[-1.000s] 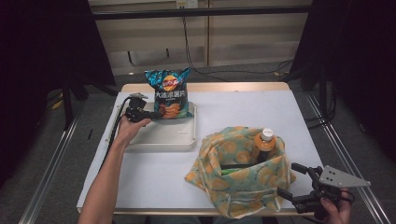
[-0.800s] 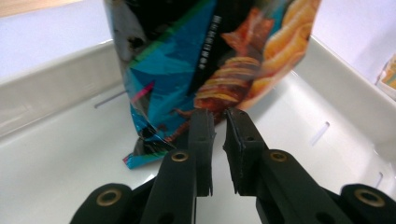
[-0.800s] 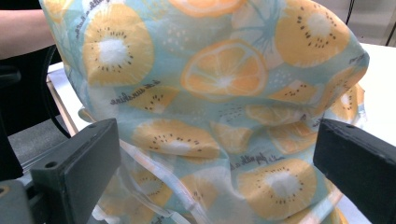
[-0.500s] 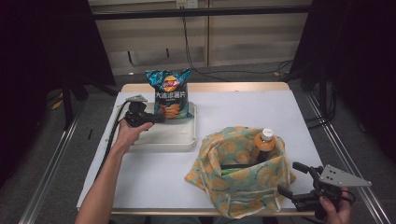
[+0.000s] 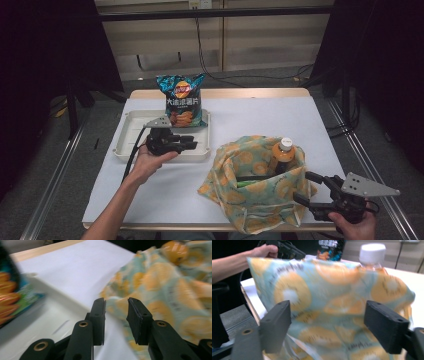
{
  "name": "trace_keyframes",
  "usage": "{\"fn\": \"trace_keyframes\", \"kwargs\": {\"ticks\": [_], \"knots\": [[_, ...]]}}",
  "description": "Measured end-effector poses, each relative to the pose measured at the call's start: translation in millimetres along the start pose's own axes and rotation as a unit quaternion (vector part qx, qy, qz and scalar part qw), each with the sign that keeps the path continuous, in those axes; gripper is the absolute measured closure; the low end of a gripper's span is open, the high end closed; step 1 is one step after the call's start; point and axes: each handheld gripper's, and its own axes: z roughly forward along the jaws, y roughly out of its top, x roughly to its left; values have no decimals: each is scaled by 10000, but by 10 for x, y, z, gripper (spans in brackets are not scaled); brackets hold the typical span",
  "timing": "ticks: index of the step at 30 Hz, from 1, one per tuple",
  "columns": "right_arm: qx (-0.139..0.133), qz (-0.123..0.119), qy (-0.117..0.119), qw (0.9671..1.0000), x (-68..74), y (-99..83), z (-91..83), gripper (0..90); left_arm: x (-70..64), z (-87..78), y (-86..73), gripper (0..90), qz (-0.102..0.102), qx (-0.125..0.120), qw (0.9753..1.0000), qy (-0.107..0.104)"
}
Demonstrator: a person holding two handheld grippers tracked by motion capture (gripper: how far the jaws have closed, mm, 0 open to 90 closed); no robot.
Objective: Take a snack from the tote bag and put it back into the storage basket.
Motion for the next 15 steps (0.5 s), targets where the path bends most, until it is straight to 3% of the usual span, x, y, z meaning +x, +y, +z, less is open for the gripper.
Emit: {"fn": "trace_keyframes", "kwargs": {"ticks": [7, 15], "knots": [[-125, -77, 406, 9991, -3, 296, 18, 243, -393, 95, 81, 676, 183, -238, 9983, -491], [18, -194, 826, 9964, 30, 471, 263, 195, -756, 262, 240, 617, 507, -247, 9947, -865]]}}
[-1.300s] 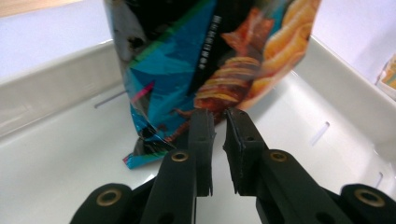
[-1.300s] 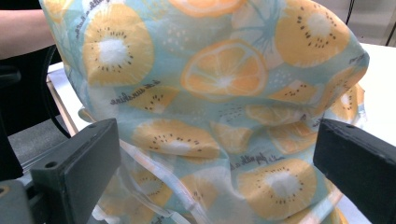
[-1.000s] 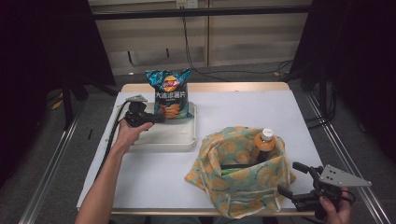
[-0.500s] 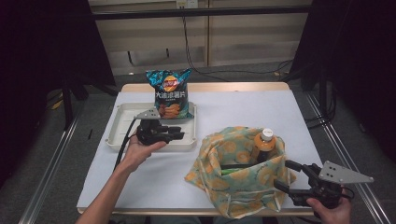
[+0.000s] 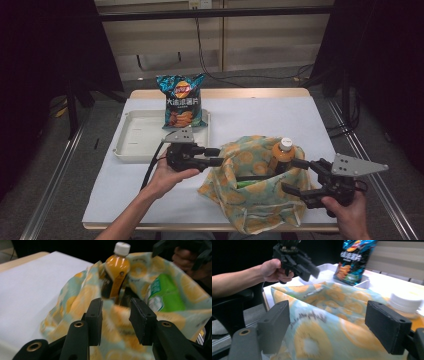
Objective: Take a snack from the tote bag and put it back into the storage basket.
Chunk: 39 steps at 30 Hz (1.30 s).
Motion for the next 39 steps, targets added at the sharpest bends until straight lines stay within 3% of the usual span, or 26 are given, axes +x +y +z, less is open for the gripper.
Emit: {"fn": "trace_keyframes", "kwargs": {"ticks": [4, 9, 16, 18, 24, 26, 27, 31, 34, 39], "knots": [[-53, -133, 127, 9998, 19, 75, 86, 202, -113, 107, 103, 597, 108, -104, 9997, -212], [311, -170, 298, 9989, 49, -19, 180, 273, -260, 255, 101, 541, 144, -31, 9989, -443], [327, -144, 286, 9990, 174, -212, 83, 431, -494, 330, 85, 460, 455, 246, 9968, -618], [297, -156, 312, 9989, 193, -232, 49, 501, -534, 368, 36, 452, 440, 369, 9962, -656], [352, -172, 308, 9988, 240, -313, 27, 596, -609, 366, -18, 431, 623, 383, 9942, -789], [300, -113, 325, 9990, 230, -335, 24, 599, -641, 386, -33, 406, 648, 431, 9927, -924], [305, -100, 323, 9990, 222, -342, 26, 600, -656, 394, -38, 404, 716, 479, 9927, -846], [283, -68, 305, 9991, 193, -349, 38, 592, -650, 445, -72, 375, 774, 565, 9918, -849], [279, -79, 321, 9991, 194, -345, 48, 560, -593, 495, -103, 379, 735, 683, 9930, -625], [267, -96, 178, 9994, 192, -361, 25, 436, -479, 597, -171, 477, 791, 772, 9929, -429]]}}
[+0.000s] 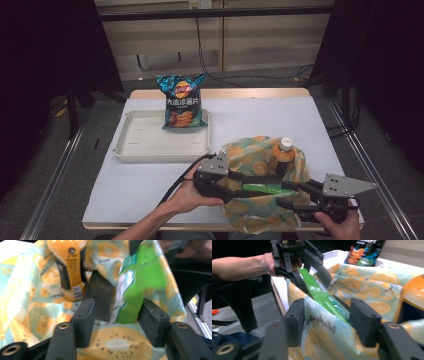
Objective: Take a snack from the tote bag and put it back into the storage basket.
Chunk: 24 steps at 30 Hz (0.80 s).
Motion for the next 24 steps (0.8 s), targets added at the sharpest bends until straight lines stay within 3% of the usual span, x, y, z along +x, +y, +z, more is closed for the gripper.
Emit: {"fn": "trace_keyframes", "kwargs": {"ticks": [3, 7, 9, 11, 15, 19, 20, 24], "knots": [[63, 27, -237, 9997, -11, -34, -13, 352, 43, 71, 3, 482, 0, -7, 10000, -32], [215, 81, -195, 9995, -27, -105, 40, 370, 72, 123, 56, 485, 35, -28, 10000, -59], [307, 28, -166, 9994, -18, -118, 77, 381, 65, 157, 63, 529, 108, -7, 9999, -55], [352, 20, -147, 9993, -6, -127, 96, 388, 73, 192, 30, 578, 51, -88, 9998, -189], [412, 46, -109, 9991, -5, -159, 119, 411, 72, 207, -28, 701, 109, -175, 9996, -172], [491, 79, -100, 9987, -34, -206, 145, 416, 92, 242, -92, 669, -28, -292, 9996, -50], [515, 86, -103, 9986, -40, -214, 153, 416, 104, 246, -103, 682, 38, -244, 9997, -64], [539, 66, -100, 9985, -41, -227, 162, 414, 112, 253, -104, 709, -30, -246, 9996, -109]]}}
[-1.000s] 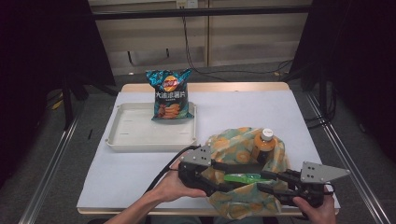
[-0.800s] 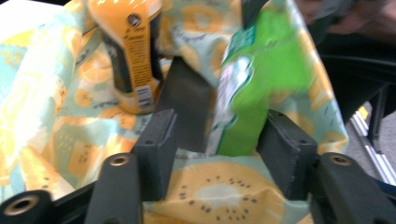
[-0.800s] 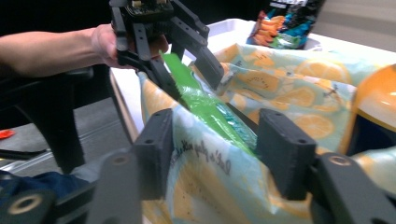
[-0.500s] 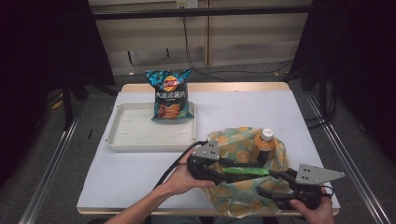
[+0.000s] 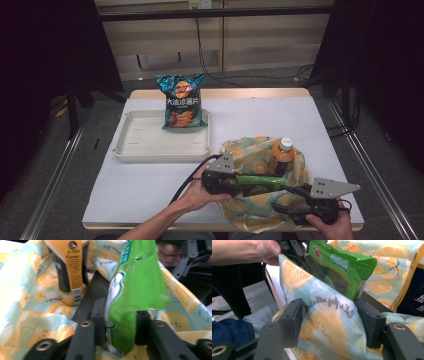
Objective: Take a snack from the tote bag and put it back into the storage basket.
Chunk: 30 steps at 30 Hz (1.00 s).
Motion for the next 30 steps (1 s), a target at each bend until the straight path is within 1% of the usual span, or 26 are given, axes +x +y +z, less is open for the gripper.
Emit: {"fn": "trace_keyframes", "kwargs": {"ticks": [2, 3, 5, 7, 9, 11, 13, 16, 17, 19, 20, 21, 22, 23, 24, 25, 28, 29, 30], "knots": [[14, -19, 7, 10000, 0, -9, 3, 407, 13, -18, 28, 723, -58, -28, 10000, -41], [12, -22, 1, 10000, -1, -13, 4, 403, 9, -37, 43, 724, -158, -68, 9998, 16], [29, -38, -5, 10000, -3, -18, 3, 389, 34, -64, 51, 726, -184, -173, 9997, -56], [18, -29, -14, 10000, -8, -20, -2, 370, 48, -92, 58, 727, -231, -196, 9995, -69], [19, -8, -16, 10000, -13, -25, 1, 355, 57, -117, 67, 728, -240, -277, 9993, -90], [52, 1, -20, 10000, -13, -31, 9, 333, 60, -154, 89, 727, -234, -321, 9992, -60], [92, -9, -15, 10000, -7, -35, 13, 320, 69, -203, 116, 727, -276, -432, 9987, -62], [93, 24, -25, 10000, -2, -40, 12, 302, 85, -268, 161, 727, -331, -531, 9980, -9], [75, 33, -39, 10000, -5, -38, 9, 294, 98, -296, 174, 728, -293, -550, 9981, -11], [39, 54, -65, 10000, -10, -30, 1, 276, 118, -352, 197, 727, -385, -691, 9969, 0], [28, 57, -81, 9999, -12, -26, -3, 265, 136, -383, 205, 728, -407, -772, 9962, -11], [22, 56, -90, 9999, -14, -24, -4, 263, 149, -417, 213, 728, -421, -790, 9960, -13], [31, 59, -87, 9999, -16, -26, -3, 262, 160, -442, 216, 728, -418, -896, 9951, 10], [47, 60, -78, 9999, -17, -29, 2, 256, 180, -469, 220, 728, -461, -947, 9944, -2], [70, 48, -69, 9999, -16, -32, 7, 252, 185, -483, 228, 728, -500, -950, 9942, 27], [88, 47, -53, 9999, -13, -34, 6, 248, 192, -507, 237, 728, -468, -965, 9942, 64], [92, 42, -56, 9999, 3, -42, 4, 242, 192, -555, 265, 728, -496, -1035, 9934, 90], [86, 56, -48, 9999, 6, -47, 2, 239, 188, -567, 272, 728, -496, -1026, 9934, 102], [71, 53, -48, 9999, 4, -51, 1, 238, 184, -571, 277, 727, -484, -1055, 9932, 79]]}}
